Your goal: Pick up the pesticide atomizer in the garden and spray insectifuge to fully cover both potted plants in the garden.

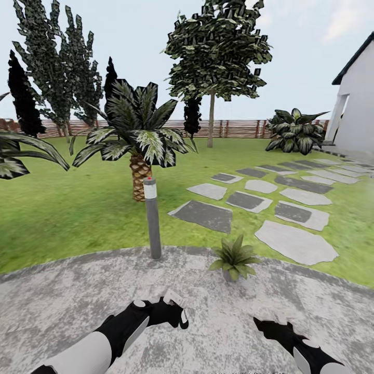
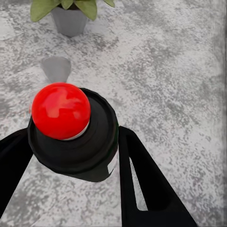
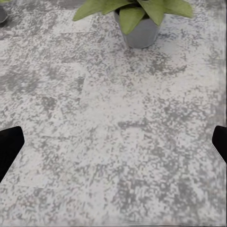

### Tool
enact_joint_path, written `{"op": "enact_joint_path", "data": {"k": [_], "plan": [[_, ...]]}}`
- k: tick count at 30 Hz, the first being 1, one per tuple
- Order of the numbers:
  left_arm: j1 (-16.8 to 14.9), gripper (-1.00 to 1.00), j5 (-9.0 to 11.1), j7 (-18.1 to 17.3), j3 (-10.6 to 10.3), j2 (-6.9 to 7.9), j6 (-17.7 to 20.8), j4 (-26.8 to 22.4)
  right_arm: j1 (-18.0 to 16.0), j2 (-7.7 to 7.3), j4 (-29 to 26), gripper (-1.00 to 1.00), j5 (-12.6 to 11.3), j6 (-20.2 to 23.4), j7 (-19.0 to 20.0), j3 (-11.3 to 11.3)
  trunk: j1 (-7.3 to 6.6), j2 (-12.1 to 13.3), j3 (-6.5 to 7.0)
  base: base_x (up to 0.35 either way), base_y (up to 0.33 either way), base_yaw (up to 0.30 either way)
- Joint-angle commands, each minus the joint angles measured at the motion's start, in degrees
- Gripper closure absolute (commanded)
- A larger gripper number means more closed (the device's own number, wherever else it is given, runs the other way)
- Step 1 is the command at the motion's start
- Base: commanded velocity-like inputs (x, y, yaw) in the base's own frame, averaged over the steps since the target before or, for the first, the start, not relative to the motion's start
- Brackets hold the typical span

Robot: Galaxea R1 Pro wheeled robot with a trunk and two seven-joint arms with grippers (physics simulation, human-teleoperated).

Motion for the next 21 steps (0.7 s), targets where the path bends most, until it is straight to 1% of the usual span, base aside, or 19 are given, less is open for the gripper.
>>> {"op": "enact_joint_path", "data": {"k": [1,18,21], "plan": [[-0.05,1.0,0.61,-0.04,-0.21,0.03,0.45,-0.07,-0.03,0.0,0.03,-1.0,0.51,-0.19,0.22,-0.49,-0.01,-0.03,-0.06,0.0,0.0,-0.277],[-0.05,1.0,0.58,-0.04,-0.22,0.03,0.45,-0.07,-0.02,0.0,0.03,-1.0,0.49,-0.19,0.22,-0.51,-0.01,-0.03,-0.06,0.0,0.0,-0.277],[-0.05,1.0,0.57,-0.04,-0.26,0.03,0.45,-0.07,-0.02,0.0,0.03,-1.0,0.44,-0.19,0.22,-0.54,-0.01,-0.03,-0.06,0.0,0.0,-0.148]]}}
